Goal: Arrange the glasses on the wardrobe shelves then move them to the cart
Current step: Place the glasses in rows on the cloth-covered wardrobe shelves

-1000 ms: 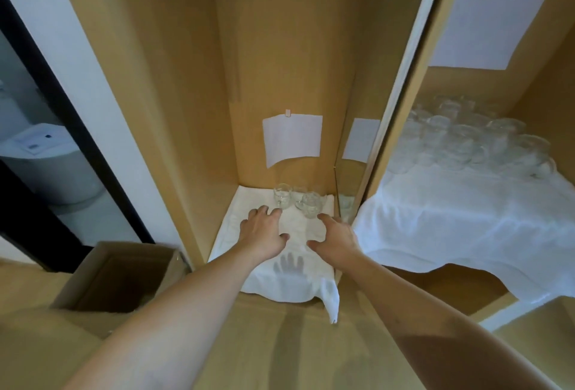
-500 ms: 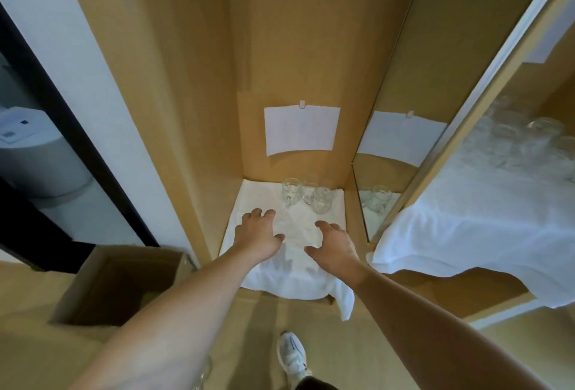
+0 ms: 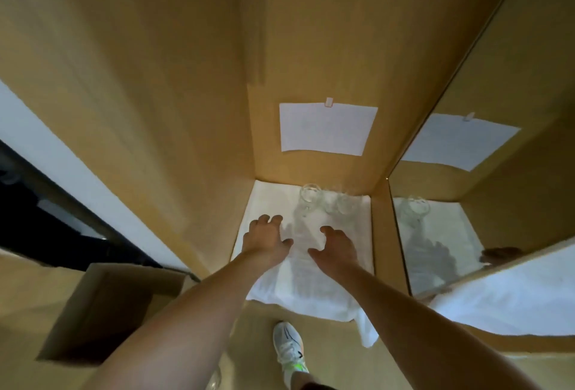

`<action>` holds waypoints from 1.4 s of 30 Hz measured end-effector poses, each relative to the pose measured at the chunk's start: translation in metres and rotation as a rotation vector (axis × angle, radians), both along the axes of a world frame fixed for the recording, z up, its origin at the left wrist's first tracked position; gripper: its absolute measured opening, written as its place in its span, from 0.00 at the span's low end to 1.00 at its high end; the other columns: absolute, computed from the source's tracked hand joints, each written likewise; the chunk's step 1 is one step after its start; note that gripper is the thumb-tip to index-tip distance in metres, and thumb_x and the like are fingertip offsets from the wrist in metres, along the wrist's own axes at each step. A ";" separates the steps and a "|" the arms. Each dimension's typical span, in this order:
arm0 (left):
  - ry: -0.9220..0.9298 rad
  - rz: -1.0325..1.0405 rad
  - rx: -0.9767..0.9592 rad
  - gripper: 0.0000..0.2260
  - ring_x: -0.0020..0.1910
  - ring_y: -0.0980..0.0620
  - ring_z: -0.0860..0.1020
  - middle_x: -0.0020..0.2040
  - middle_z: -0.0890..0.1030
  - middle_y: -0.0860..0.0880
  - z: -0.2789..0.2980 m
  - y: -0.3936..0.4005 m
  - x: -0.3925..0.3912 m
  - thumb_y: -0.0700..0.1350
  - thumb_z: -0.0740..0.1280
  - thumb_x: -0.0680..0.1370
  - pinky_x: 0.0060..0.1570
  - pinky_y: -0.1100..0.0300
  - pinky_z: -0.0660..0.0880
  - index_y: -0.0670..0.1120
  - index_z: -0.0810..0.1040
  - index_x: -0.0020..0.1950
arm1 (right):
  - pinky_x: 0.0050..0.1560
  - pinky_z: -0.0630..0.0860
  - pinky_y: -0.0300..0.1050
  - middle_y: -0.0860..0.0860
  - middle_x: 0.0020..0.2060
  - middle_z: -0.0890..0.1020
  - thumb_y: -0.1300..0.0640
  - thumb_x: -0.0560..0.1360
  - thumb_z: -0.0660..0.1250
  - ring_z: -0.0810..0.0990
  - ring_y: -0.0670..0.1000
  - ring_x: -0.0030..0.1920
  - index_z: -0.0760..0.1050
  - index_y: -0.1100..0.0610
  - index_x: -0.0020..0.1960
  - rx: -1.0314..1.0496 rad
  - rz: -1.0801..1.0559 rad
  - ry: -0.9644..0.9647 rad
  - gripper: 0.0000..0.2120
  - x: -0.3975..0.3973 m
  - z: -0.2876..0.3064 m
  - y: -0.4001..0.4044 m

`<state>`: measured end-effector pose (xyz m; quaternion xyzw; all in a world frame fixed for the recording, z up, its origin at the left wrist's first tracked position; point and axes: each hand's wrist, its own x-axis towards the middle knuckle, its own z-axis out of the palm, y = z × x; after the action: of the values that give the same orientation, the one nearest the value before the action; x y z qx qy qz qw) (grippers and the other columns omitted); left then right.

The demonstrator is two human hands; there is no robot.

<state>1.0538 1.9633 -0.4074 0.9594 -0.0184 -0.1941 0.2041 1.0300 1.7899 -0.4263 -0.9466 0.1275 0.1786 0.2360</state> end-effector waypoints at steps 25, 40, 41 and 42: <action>0.299 0.148 -0.148 0.30 0.76 0.44 0.65 0.77 0.67 0.45 -0.185 -0.064 0.180 0.57 0.68 0.80 0.73 0.50 0.66 0.49 0.65 0.78 | 0.62 0.74 0.47 0.57 0.68 0.76 0.46 0.77 0.70 0.77 0.57 0.66 0.66 0.53 0.75 0.165 -0.410 0.269 0.30 0.174 -0.182 -0.042; 0.340 0.450 -0.309 0.28 0.71 0.46 0.72 0.72 0.74 0.45 -0.254 -0.095 0.207 0.56 0.71 0.78 0.70 0.49 0.70 0.49 0.70 0.76 | 0.66 0.76 0.57 0.56 0.64 0.80 0.54 0.78 0.72 0.80 0.57 0.61 0.72 0.50 0.72 0.821 -1.208 0.147 0.24 0.225 -0.249 -0.040; 0.345 0.459 -0.319 0.28 0.71 0.46 0.72 0.72 0.74 0.45 -0.257 -0.096 0.208 0.56 0.72 0.78 0.70 0.48 0.70 0.49 0.70 0.75 | 0.65 0.77 0.58 0.57 0.62 0.80 0.55 0.78 0.73 0.81 0.57 0.58 0.71 0.51 0.73 0.889 -1.279 0.139 0.24 0.227 -0.250 -0.040; 0.347 0.464 -0.327 0.28 0.71 0.46 0.72 0.72 0.74 0.46 -0.261 -0.098 0.209 0.56 0.72 0.78 0.70 0.48 0.70 0.49 0.70 0.75 | 0.64 0.78 0.58 0.56 0.59 0.82 0.56 0.78 0.73 0.82 0.55 0.53 0.71 0.51 0.73 0.923 -1.312 0.134 0.25 0.229 -0.253 -0.041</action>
<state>1.2632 1.8649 -0.6685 0.8451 0.2050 -0.2974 0.3941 1.2591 1.7494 -0.6794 -0.4730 0.5848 0.0945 0.6522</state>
